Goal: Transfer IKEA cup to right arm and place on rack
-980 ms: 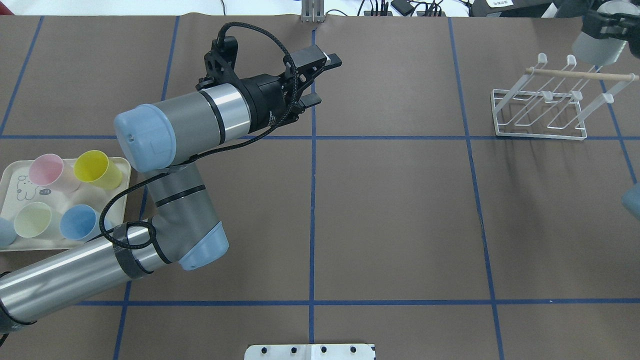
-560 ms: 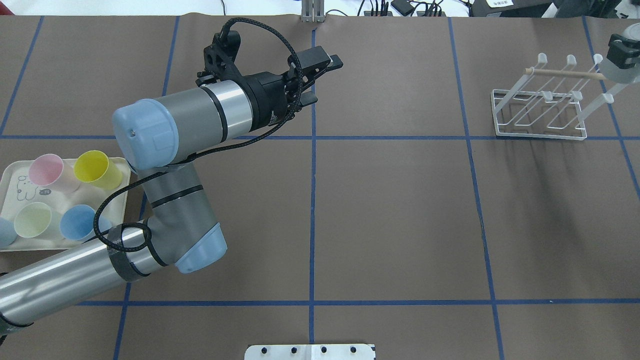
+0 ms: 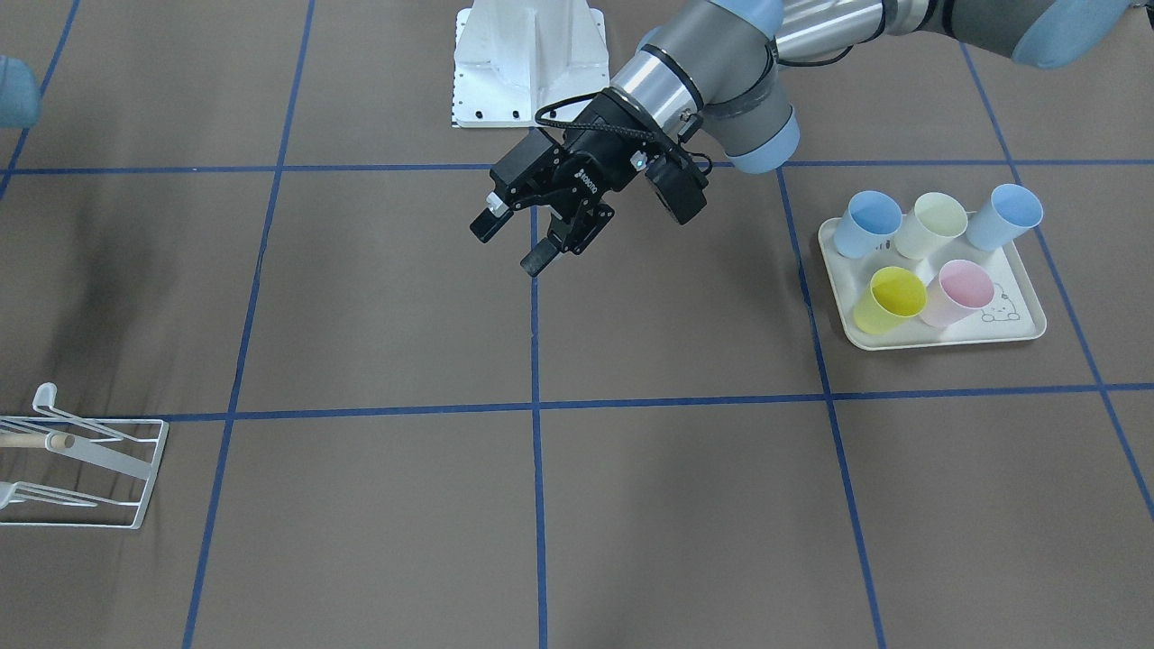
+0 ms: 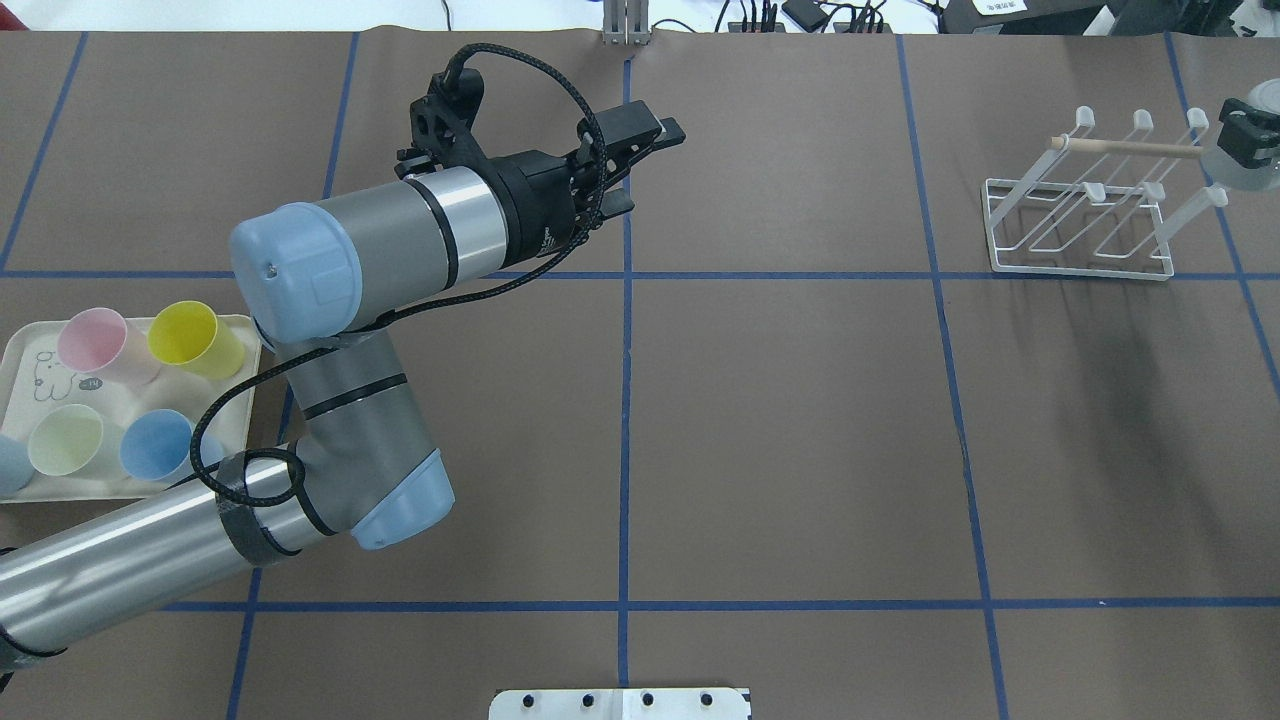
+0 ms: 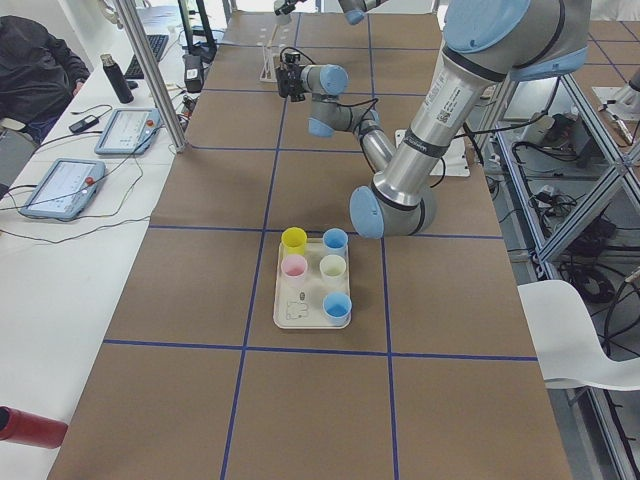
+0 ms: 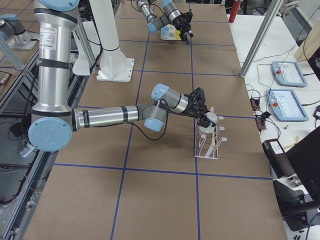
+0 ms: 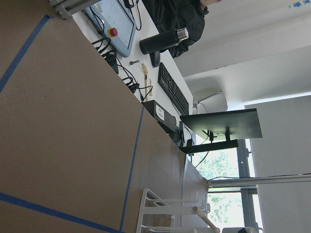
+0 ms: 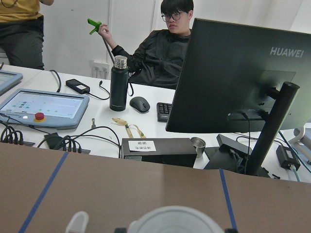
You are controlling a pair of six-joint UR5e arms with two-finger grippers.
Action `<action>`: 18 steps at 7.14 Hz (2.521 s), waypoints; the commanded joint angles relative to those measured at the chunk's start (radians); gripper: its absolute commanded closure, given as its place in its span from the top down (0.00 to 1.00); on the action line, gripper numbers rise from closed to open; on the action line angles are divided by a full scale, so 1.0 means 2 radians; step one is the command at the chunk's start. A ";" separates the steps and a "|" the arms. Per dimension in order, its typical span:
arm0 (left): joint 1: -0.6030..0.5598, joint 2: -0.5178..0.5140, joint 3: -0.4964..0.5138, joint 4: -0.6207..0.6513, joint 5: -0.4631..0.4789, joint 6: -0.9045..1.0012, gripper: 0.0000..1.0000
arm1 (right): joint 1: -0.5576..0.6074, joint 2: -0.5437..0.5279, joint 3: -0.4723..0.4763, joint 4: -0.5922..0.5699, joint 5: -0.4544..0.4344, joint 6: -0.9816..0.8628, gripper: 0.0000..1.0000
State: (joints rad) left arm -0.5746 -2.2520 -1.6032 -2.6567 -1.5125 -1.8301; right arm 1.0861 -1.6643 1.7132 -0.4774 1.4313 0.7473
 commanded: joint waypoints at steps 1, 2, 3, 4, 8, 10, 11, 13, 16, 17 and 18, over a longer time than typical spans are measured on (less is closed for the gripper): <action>0.000 0.000 0.001 0.001 0.000 0.000 1.00 | 0.000 0.000 -0.014 0.011 0.011 0.003 0.00; 0.000 0.000 0.002 0.001 0.000 0.000 1.00 | 0.000 -0.001 -0.019 0.011 0.020 0.009 0.00; 0.000 0.000 0.002 0.001 0.000 0.000 1.00 | 0.000 -0.001 -0.019 0.011 0.027 0.014 0.00; 0.000 0.000 0.002 0.001 0.000 0.000 1.00 | 0.000 -0.001 -0.023 0.011 0.028 0.014 0.00; 0.001 0.000 0.002 0.000 0.000 0.000 1.00 | -0.001 -0.002 -0.028 0.012 0.026 0.014 0.00; 0.001 0.001 0.002 0.001 -0.001 0.000 1.00 | -0.002 0.000 -0.039 0.012 0.024 0.014 0.00; 0.001 0.001 0.002 0.001 0.000 0.000 1.00 | -0.002 0.001 -0.041 0.012 0.024 0.014 0.00; 0.001 0.002 0.002 0.001 -0.001 0.000 1.00 | -0.002 0.001 -0.044 0.012 0.024 0.014 0.00; 0.001 0.005 0.002 0.000 -0.001 0.000 1.00 | -0.002 0.002 -0.047 0.012 0.023 0.014 0.00; 0.001 0.005 0.002 0.000 -0.001 0.000 1.00 | -0.002 0.002 -0.050 0.012 0.024 0.014 0.00; 0.002 0.006 0.002 0.000 -0.001 0.000 1.00 | -0.002 0.002 -0.054 0.012 0.024 0.014 0.00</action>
State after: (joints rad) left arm -0.5716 -2.2418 -1.5985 -2.6568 -1.5140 -1.8300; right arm 1.0815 -1.6598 1.6132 -0.4540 1.4787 0.7747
